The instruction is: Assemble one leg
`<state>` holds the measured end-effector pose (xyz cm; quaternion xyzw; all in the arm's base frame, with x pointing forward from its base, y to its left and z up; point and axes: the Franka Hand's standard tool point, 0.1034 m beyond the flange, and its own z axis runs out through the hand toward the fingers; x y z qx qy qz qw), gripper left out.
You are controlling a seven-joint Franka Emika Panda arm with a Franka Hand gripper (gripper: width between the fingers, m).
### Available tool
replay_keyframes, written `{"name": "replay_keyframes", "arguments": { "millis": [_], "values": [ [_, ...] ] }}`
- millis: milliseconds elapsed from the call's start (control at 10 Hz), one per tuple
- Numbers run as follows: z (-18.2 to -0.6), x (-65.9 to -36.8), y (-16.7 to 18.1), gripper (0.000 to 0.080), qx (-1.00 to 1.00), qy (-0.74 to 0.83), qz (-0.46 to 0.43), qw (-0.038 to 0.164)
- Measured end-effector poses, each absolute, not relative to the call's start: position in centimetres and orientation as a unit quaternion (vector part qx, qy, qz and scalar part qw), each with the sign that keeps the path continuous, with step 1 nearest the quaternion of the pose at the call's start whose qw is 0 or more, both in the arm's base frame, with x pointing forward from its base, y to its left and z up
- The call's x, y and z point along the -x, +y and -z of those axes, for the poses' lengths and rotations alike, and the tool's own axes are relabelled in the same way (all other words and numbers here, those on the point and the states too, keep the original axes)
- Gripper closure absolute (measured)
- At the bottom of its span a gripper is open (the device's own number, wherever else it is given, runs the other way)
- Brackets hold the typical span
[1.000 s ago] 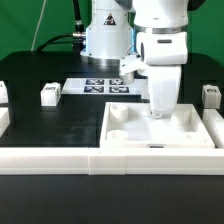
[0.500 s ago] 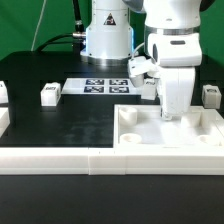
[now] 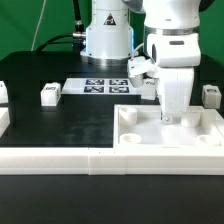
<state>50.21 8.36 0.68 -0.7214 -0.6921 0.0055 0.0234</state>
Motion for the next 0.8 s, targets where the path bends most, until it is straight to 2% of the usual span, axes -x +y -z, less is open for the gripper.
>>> {"name": "replay_keyframes", "arguments": {
  "millis": [100,200,300,800],
  "values": [
    [-0.68,-50.21,8.34,0.0415,0.722,-0.692,-0.005,0.023],
    [-0.68,-50.21,8.32,0.0236,0.722,-0.692,-0.006,0.023],
    [-0.67,-50.21,8.29,0.0177,0.722,-0.692,-0.006,0.023],
    [-0.73,-50.22,8.25,0.0150,0.722,-0.691,-0.005,0.023]
  ]
}}
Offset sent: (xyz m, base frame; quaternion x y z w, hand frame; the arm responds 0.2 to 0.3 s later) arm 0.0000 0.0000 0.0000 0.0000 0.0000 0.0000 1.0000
